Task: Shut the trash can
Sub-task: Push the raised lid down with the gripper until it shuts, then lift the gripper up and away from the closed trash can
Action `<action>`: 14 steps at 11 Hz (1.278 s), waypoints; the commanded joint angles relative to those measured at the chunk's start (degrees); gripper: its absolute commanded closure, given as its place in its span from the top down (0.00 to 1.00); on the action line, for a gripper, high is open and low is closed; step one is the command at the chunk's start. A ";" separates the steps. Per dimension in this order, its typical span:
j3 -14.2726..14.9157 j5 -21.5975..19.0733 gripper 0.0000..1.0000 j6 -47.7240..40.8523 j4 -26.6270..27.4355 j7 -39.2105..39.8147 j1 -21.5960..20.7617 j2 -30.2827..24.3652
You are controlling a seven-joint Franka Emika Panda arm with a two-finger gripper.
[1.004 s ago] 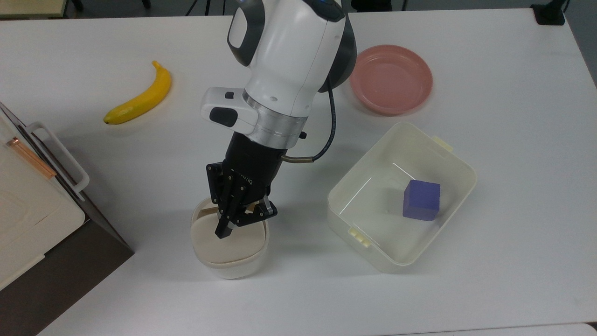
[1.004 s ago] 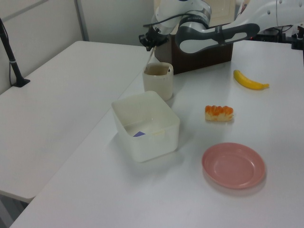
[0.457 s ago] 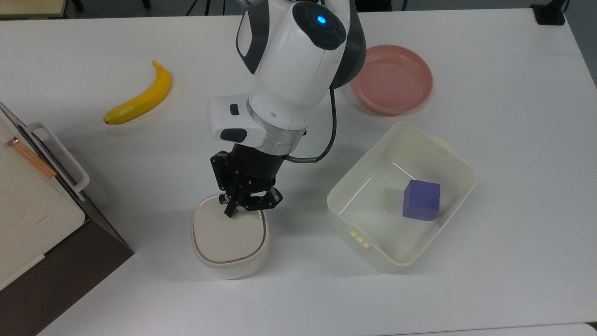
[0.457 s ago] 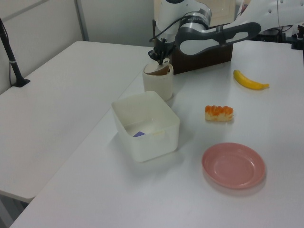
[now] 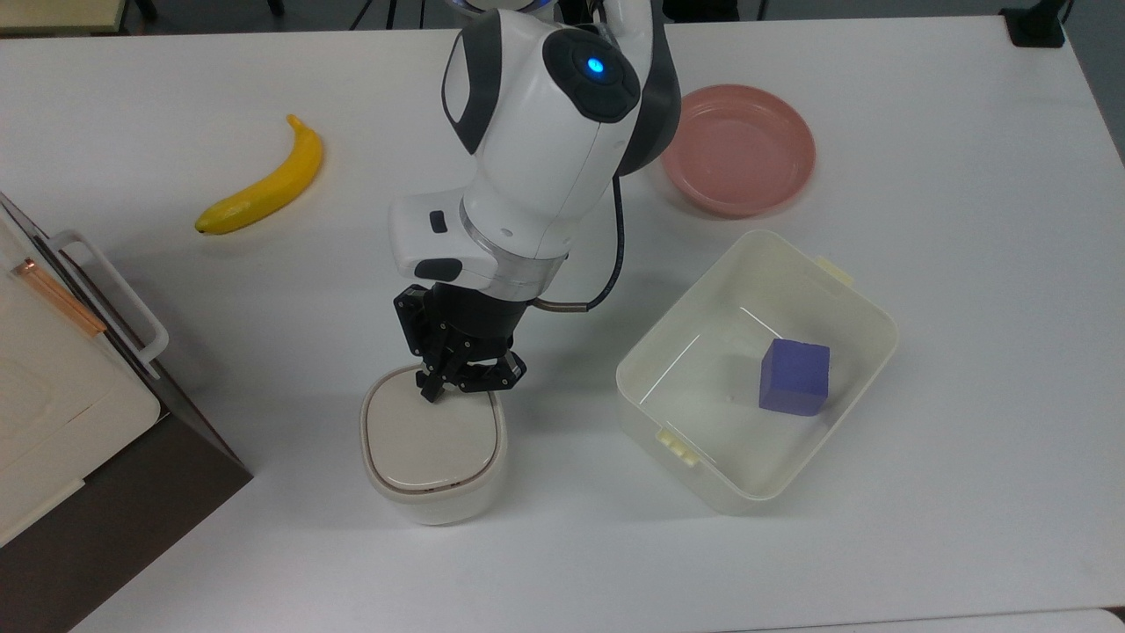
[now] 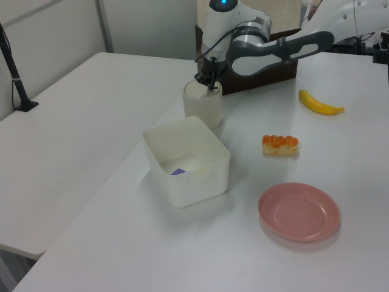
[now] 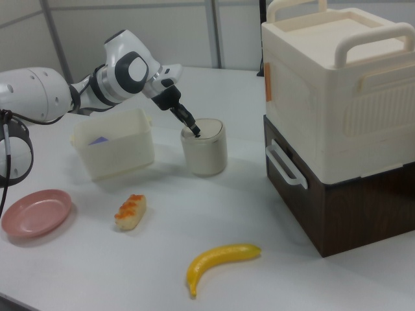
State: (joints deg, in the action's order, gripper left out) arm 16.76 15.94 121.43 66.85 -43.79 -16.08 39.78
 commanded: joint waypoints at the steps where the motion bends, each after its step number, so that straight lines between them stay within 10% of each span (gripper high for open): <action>1: -0.32 0.05 0.00 -1.19 5.56 1.43 -0.71 -2.42; 6: -1.12 0.76 0.00 -0.23 6.20 -1.02 -0.27 -3.20; 10: -0.33 -10.74 0.00 1.27 5.74 -1.93 2.36 -13.56; 14: -2.60 -13.03 0.00 -13.35 14.76 24.96 2.02 -23.39</action>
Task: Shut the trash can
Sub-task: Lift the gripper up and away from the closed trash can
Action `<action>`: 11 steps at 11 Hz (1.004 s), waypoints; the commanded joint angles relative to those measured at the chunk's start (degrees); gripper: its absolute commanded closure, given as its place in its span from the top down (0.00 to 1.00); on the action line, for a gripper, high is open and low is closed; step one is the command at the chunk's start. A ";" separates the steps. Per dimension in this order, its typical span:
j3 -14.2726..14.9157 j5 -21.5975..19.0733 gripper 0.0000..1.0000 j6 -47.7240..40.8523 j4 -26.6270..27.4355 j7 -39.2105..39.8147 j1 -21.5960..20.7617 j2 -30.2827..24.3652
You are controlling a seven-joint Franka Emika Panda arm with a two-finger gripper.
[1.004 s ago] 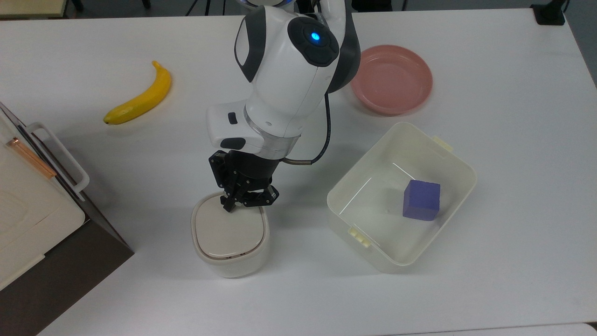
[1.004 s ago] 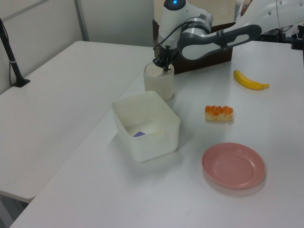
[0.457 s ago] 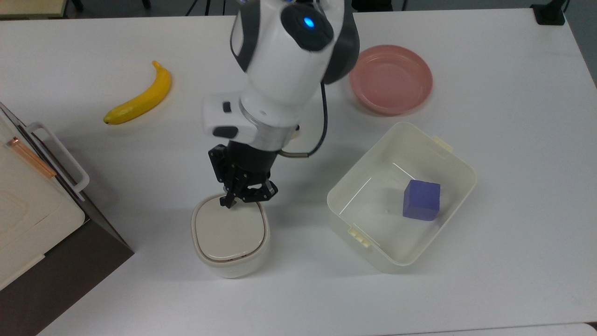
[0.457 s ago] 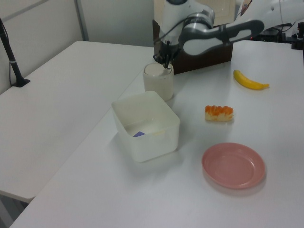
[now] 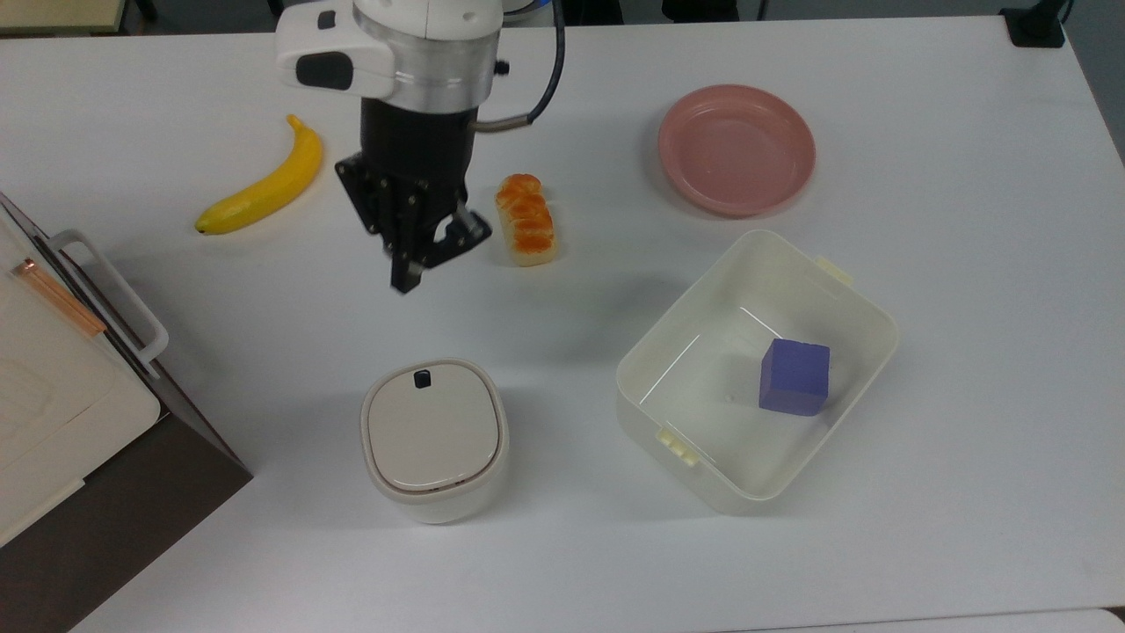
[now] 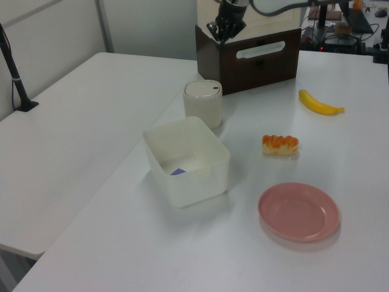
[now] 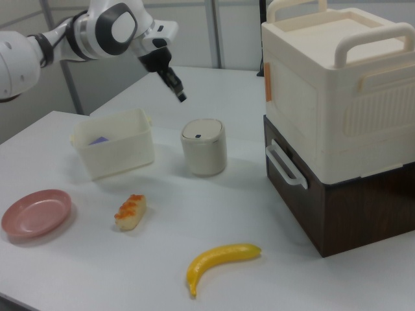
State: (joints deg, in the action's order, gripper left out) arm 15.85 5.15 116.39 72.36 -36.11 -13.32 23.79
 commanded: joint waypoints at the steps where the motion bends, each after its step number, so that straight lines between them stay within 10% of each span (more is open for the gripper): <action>1: -1.88 -3.64 0.00 -14.81 13.03 26.96 -0.91 -11.88; 6: -0.83 -4.62 0.00 -22.53 24.65 37.95 -1.35 -25.79; 10: 2.16 -6.63 0.03 -21.83 24.76 36.81 -3.37 -26.51; 11: 2.17 -6.99 0.30 -20.43 24.76 36.37 -3.37 -26.42</action>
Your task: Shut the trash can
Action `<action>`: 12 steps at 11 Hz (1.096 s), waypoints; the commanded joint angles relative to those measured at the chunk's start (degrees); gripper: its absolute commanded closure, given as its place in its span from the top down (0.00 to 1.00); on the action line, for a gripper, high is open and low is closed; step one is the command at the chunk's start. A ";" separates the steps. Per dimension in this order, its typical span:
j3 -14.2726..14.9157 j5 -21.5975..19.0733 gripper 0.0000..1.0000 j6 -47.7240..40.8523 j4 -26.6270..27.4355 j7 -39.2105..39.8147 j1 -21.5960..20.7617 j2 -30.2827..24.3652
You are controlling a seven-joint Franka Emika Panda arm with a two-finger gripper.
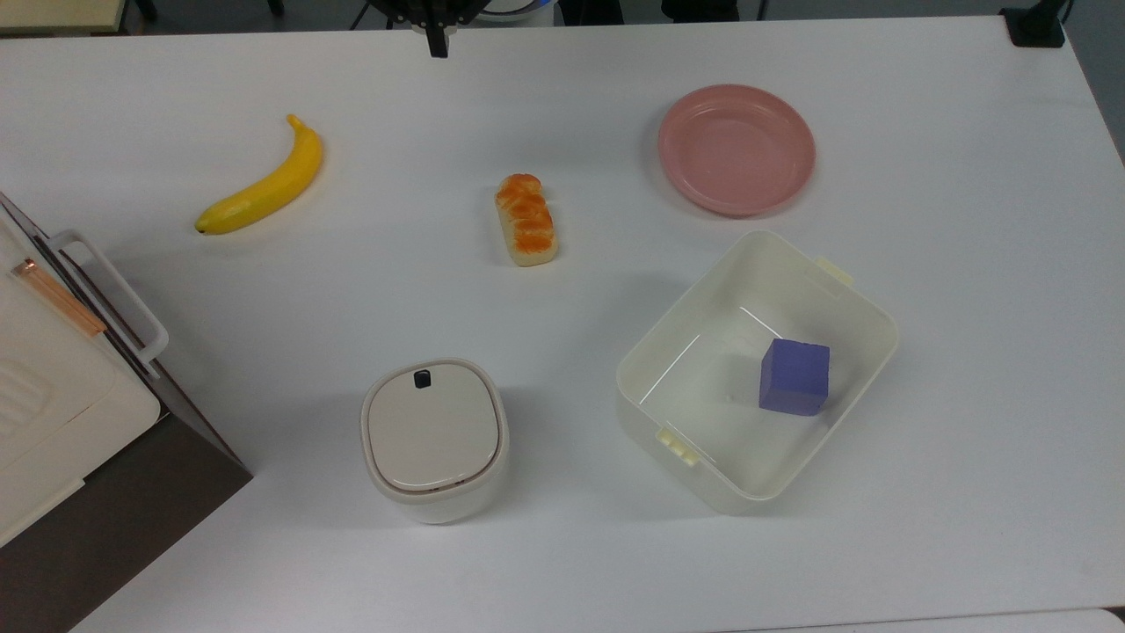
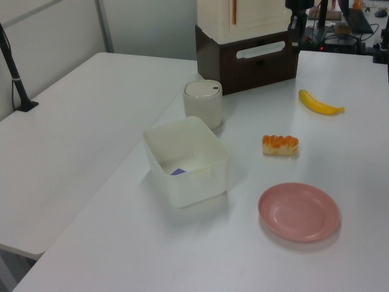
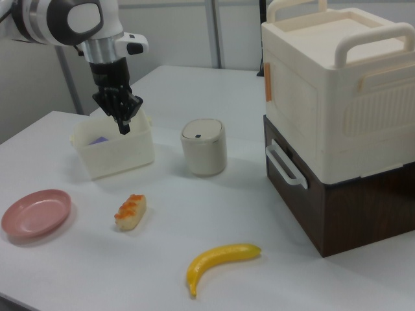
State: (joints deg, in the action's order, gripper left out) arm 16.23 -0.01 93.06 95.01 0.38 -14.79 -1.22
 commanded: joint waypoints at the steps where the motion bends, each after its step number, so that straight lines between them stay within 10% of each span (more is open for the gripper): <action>1: 1.79 -1.75 0.99 3.88 2.11 -1.94 -2.08 -1.07; 12: 3.90 -2.01 1.00 2.39 0.26 -2.57 -2.17 -1.06</action>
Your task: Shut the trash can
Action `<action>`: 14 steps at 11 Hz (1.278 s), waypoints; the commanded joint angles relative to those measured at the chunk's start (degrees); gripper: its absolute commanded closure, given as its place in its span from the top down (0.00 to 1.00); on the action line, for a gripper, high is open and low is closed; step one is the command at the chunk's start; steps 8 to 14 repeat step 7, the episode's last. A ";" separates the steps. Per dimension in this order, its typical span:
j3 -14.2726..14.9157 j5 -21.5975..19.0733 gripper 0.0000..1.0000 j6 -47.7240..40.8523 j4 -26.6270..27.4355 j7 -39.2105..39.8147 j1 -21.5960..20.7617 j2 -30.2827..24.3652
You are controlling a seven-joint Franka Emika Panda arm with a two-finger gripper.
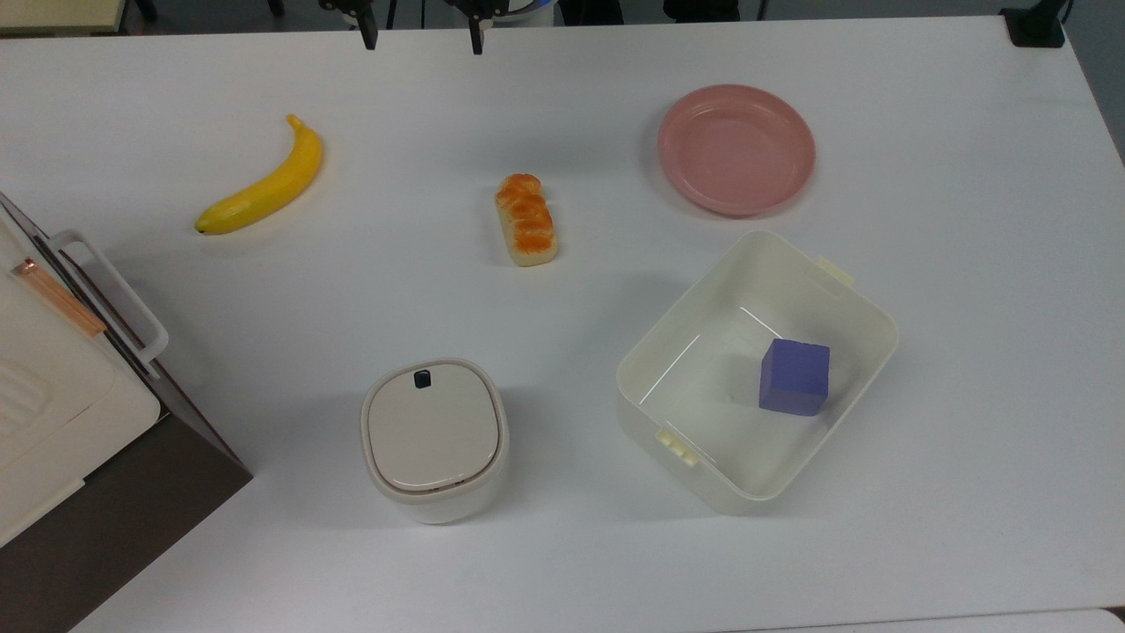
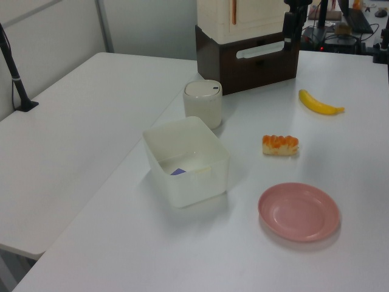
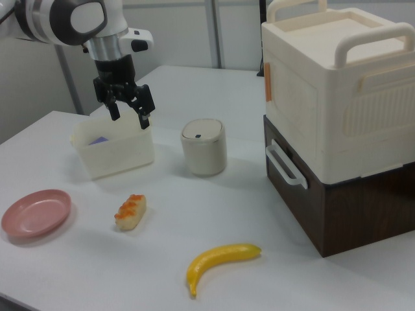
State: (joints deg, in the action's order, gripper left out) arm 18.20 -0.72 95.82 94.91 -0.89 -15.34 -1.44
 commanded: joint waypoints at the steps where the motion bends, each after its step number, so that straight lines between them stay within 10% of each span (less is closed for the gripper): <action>1: 2.02 -1.30 1.00 -0.20 0.45 -1.30 -1.71 -0.67; 14: 1.93 -1.13 1.00 -0.20 0.63 -1.22 -2.06 -0.32</action>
